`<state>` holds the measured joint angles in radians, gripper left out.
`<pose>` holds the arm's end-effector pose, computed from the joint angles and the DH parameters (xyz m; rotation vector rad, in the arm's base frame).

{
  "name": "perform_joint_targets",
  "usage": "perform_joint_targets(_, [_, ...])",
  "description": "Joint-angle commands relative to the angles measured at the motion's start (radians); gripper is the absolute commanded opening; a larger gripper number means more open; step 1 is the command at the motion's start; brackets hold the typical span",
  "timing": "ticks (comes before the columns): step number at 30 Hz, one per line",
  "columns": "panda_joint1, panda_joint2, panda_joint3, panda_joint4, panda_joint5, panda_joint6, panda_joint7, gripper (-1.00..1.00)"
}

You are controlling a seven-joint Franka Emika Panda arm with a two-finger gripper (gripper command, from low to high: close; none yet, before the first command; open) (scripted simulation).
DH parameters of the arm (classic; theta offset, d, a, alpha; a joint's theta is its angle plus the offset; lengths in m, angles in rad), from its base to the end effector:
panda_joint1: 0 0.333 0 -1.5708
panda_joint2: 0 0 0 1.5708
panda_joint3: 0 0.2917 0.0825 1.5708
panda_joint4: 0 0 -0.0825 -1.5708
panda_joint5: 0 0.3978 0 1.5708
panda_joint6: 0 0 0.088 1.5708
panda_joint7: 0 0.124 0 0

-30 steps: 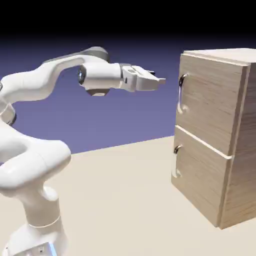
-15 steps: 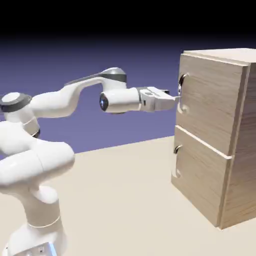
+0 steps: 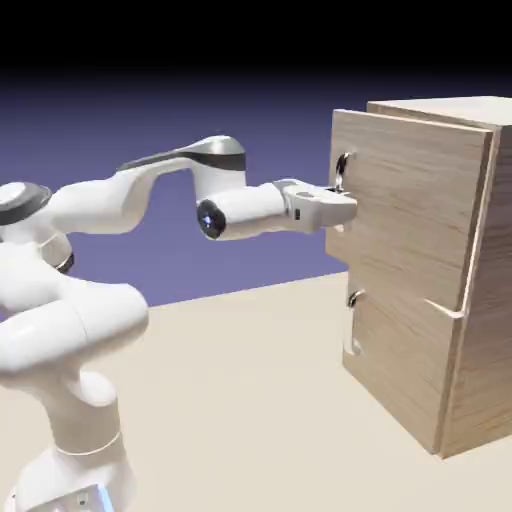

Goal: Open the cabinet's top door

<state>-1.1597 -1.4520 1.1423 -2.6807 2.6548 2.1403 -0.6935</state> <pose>0.4378 0.0276 0.4753 -1.7661 0.4773 -1.5866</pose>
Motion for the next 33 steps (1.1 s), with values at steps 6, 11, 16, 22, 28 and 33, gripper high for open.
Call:
perform_joint_targets(6, [0.016, 0.030, -0.113, -0.132, -0.080, -0.260, -0.067, -1.00])
perform_joint_targets(11, [-0.021, 0.069, -0.213, -0.202, -0.174, -0.477, -0.122, -1.00])
perform_joint_targets(16, [-0.099, 0.130, -0.308, -0.234, -0.290, -0.695, -0.186, -1.00])
perform_joint_targets(22, [-0.241, 0.243, -0.400, -0.222, -0.461, -0.956, -0.289, -1.00])
perform_joint_targets(28, [-0.434, 0.423, -0.443, -0.135, -0.692, -1.214, -0.448, -1.00])
perform_joint_targets(33, [-0.593, 0.602, -0.418, -0.007, -0.908, -1.362, -0.608, -1.00])
